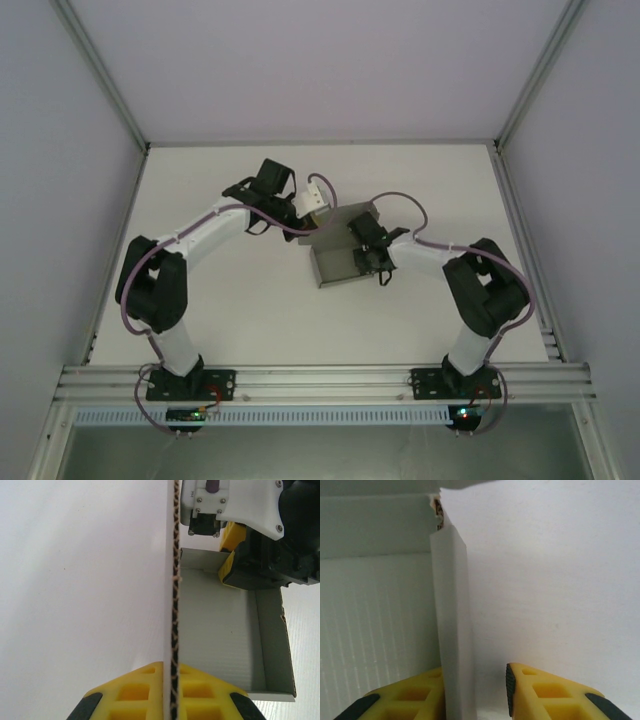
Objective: Assemble paper box
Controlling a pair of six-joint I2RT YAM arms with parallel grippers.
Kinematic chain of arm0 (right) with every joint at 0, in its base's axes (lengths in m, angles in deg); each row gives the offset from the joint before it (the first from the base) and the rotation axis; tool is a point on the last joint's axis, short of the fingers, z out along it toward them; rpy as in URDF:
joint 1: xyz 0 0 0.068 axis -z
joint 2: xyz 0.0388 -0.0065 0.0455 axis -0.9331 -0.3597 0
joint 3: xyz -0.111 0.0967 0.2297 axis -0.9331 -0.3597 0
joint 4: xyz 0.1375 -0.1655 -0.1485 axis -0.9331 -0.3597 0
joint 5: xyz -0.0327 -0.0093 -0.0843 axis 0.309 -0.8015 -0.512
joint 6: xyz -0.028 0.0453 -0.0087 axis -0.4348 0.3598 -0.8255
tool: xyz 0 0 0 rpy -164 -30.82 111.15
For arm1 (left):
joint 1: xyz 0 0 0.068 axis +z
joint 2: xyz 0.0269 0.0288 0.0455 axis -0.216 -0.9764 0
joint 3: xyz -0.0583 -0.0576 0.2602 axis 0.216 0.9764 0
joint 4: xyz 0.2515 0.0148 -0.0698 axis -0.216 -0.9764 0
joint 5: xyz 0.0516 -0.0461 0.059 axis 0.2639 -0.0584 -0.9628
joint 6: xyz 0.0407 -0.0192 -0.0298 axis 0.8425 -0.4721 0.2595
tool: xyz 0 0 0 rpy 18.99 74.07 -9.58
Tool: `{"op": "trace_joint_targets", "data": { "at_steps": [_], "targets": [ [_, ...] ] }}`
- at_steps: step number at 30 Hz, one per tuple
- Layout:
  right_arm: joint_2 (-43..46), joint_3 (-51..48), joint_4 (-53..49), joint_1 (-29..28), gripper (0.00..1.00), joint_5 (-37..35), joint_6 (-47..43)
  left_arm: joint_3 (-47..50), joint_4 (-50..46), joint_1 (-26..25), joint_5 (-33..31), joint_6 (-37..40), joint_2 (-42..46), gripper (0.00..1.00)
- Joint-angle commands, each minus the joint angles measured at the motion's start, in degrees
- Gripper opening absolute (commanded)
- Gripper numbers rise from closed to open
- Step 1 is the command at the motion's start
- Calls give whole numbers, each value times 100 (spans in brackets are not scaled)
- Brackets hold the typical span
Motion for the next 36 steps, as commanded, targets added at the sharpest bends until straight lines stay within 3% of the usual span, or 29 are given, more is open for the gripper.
{"op": "trace_joint_targets", "data": {
  "at_steps": [1, 7, 12, 17, 19, 24, 27, 30, 33, 36],
  "targets": [
    [-17, -107, -254, 5, 28, 642, -181, 6, 83, 51, 40, 81, 293, 0],
    [-338, 185, -1041, -201, 2, -711, 168, -18, 52, 58, -18, 81, 333, 0],
    [-720, 546, -1667, -352, 0, -2115, 912, 10, 101, 54, 69, 28, 357, 0],
    [-1471, 1109, -2687, -486, 0, -3272, 2308, 71, 204, 51, 92, -104, 342, 0],
    [-1699, 1189, -2764, -555, 0, -3458, 2600, 98, 241, 52, 78, -120, 316, 0],
    [-1405, 842, -1735, -623, 0, -2967, 1865, 55, 214, 57, 23, -103, 199, 0],
    [-794, 429, -900, -603, 21, -2446, 1357, 43, 209, 99, 26, -25, 145, 0],
    [-63, -15, -7, -495, 29, -1672, 926, 61, 101, 132, 143, 250, 99, 0],
    [732, -488, 805, -335, 63, -781, 614, -17, -136, 141, 204, 461, 10, 0],
    [1497, -896, 1429, -169, 84, 132, 279, -53, -172, 172, 205, 579, -61, 0]
  ]
}}
